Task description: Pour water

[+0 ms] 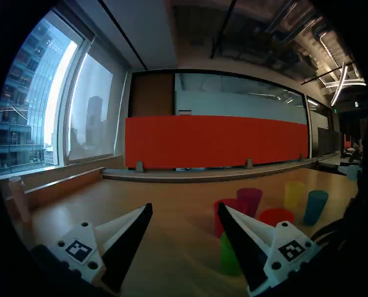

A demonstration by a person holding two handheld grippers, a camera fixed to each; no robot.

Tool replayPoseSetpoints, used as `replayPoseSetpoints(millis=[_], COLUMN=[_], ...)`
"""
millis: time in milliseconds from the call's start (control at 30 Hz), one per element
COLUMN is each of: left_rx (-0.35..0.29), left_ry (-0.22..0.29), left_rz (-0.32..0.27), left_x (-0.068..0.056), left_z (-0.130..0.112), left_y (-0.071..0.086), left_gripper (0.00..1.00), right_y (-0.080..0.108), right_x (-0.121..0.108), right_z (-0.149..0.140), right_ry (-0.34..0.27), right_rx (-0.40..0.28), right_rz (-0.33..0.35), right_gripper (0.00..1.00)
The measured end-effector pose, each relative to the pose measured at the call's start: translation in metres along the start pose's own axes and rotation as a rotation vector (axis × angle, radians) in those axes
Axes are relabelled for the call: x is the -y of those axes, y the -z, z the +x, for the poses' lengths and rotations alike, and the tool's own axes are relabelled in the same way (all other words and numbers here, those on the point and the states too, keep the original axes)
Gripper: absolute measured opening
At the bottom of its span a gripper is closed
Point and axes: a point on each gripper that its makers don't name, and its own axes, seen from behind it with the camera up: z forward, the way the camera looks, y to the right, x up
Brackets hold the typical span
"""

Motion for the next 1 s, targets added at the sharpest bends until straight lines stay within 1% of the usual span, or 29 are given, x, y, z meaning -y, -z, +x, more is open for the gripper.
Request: replayPoseSetpoints(millis=[1000], left_rx=[0.0], left_ry=[0.0], left_rz=[0.0], left_x=[0.0007], left_z=[0.0003], left_y=[0.0], left_gripper=[0.98], right_y=[-0.0018], right_x=[0.0008], right_z=[0.0], right_ry=[0.0], right_rx=[0.0], right_rz=[0.0], right_gripper=[1.0])
